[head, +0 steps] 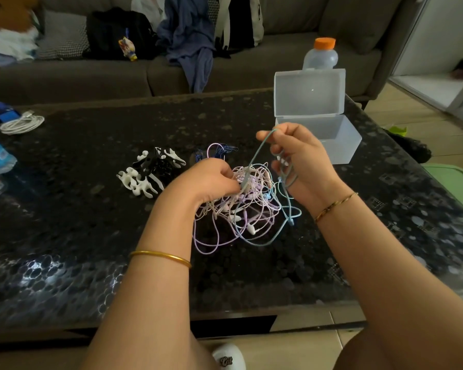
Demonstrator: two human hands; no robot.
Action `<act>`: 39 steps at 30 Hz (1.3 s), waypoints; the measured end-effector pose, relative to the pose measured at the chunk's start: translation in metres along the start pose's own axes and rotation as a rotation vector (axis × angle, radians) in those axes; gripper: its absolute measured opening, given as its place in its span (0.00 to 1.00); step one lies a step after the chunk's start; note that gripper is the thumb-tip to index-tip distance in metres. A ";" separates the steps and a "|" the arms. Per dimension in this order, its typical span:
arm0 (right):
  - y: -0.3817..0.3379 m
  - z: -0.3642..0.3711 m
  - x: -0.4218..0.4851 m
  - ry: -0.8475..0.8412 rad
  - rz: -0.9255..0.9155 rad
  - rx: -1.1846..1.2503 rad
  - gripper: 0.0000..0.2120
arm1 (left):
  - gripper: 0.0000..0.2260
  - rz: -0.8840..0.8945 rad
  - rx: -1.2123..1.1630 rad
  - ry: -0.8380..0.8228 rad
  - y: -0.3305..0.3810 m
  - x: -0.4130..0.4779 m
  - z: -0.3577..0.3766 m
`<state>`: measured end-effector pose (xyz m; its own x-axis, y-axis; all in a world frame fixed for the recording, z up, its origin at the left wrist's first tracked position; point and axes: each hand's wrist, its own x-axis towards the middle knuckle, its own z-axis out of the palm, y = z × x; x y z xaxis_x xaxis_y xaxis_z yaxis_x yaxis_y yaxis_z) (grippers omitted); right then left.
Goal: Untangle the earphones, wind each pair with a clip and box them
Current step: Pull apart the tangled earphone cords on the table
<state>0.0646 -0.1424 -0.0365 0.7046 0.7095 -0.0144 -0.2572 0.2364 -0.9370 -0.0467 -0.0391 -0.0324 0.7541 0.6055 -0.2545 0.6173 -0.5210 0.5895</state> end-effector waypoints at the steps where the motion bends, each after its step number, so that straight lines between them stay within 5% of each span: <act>1: -0.002 -0.001 0.000 0.011 -0.010 0.006 0.10 | 0.05 -0.009 0.011 0.016 -0.001 0.000 0.000; 6: -0.008 0.001 -0.003 0.020 0.053 0.163 0.08 | 0.07 -0.095 -0.012 0.115 -0.003 0.001 -0.001; 11: -0.006 0.001 -0.004 0.124 -0.211 -0.800 0.11 | 0.08 -0.116 -0.059 0.187 0.003 0.001 0.000; 19: 0.001 -0.006 0.001 -0.180 -0.258 -1.512 0.05 | 0.15 -0.105 -0.072 0.327 0.003 0.004 -0.002; 29: 0.000 -0.010 0.001 -0.126 -0.351 -1.359 0.07 | 0.09 0.136 -0.192 0.108 0.008 -0.001 -0.002; 39: -0.009 -0.005 -0.007 -0.024 -0.346 -1.030 0.05 | 0.11 0.273 -0.137 0.171 0.008 0.003 0.004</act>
<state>0.0652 -0.1531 -0.0295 0.6162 0.7271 0.3028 0.6387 -0.2363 -0.7323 -0.0386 -0.0442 -0.0314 0.8312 0.5535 0.0521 0.3538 -0.5991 0.7183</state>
